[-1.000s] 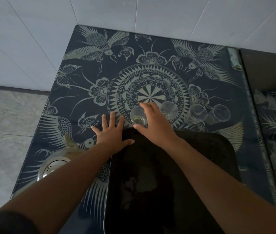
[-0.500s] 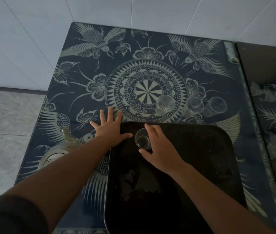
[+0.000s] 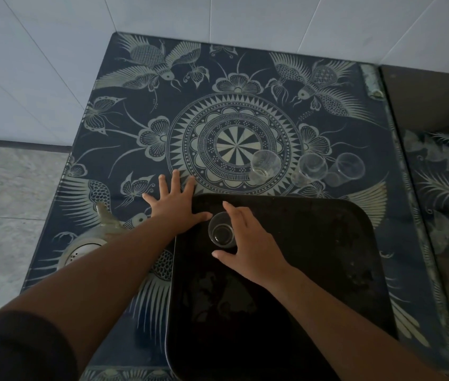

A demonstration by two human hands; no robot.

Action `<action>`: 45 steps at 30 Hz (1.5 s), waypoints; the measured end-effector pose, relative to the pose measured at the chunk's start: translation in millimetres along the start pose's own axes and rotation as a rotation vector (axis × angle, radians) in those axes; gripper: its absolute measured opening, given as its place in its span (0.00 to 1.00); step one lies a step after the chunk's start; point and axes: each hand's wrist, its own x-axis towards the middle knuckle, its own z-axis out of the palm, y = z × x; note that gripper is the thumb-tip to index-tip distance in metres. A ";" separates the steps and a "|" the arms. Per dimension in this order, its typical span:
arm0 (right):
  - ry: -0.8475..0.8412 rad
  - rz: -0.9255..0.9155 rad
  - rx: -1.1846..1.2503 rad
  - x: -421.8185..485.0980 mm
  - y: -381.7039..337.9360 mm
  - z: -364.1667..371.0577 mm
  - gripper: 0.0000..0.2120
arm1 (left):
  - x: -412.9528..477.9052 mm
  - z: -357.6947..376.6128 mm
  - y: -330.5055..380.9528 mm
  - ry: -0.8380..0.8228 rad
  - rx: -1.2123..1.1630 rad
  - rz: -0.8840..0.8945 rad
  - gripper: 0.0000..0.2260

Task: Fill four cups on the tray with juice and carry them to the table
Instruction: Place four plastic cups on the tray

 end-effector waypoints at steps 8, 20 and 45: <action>0.060 0.024 0.029 4.4 0.5 -24.0 0.36 | 0.1 0.4 -1.5 -0.001 0.002 -0.004 0.50; 0.326 0.079 -0.075 67.0 30.5 -78.7 0.23 | 1.1 -1.3 0.1 -0.024 -0.006 -0.003 0.51; 0.209 0.375 0.197 102.2 62.7 -65.0 0.34 | 4.7 1.8 -1.0 0.000 -0.019 -0.009 0.51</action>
